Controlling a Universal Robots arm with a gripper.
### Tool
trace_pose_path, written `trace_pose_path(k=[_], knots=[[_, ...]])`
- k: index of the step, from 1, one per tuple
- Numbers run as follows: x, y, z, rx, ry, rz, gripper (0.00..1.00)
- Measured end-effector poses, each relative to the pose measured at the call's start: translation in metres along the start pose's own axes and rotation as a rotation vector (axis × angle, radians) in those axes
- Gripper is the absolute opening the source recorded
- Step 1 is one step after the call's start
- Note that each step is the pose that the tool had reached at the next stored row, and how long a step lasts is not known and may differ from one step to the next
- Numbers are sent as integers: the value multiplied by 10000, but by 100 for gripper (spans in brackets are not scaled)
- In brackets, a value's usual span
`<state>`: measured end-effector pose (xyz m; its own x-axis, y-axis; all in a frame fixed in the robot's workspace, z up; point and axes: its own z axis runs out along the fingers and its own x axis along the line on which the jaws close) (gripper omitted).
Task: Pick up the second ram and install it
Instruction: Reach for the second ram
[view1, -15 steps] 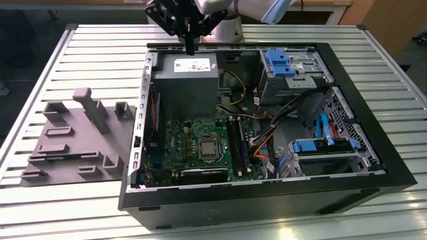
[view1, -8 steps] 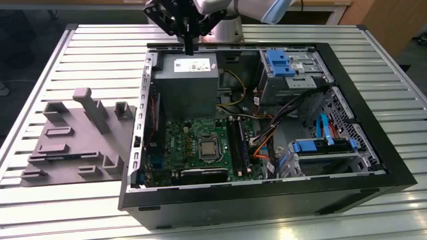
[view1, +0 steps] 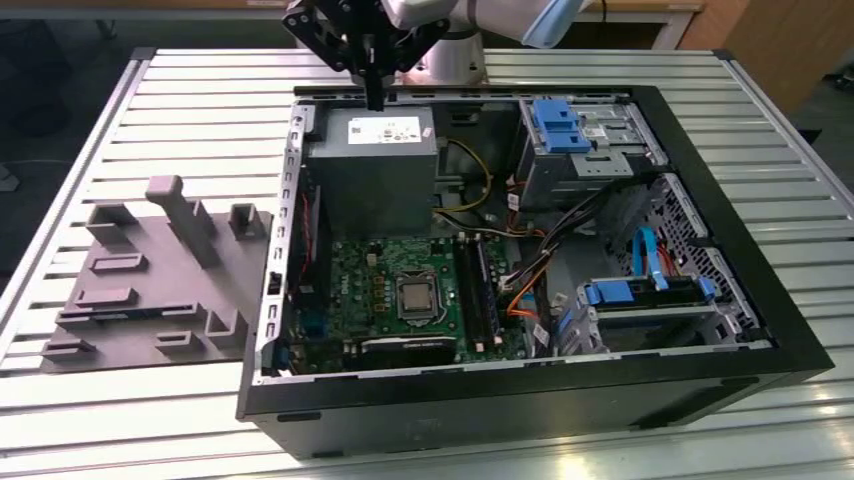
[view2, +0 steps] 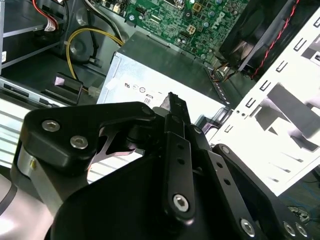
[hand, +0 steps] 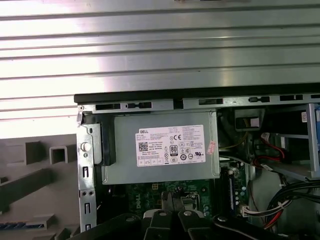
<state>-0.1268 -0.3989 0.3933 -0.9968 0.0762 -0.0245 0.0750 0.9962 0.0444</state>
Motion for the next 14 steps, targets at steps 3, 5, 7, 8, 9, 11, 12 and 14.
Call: trace_pose_path(k=[3, 5, 7, 8, 9, 11, 12, 14], knots=[[12, -1, 0, 0, 0, 1, 11], [23, -2, -1, 0, 0, 0, 11], [34, -3, -1, 0, 0, 1, 11], [39, -3, -1, 1, 0, 1, 11], [44, -3, -1, 0, 0, 0, 11], [53, -4, -2, 0, 1, 1, 11], [60, -5, -2, 0, 0, 1, 11], [67, -5, -2, 0, 0, 1, 11]])
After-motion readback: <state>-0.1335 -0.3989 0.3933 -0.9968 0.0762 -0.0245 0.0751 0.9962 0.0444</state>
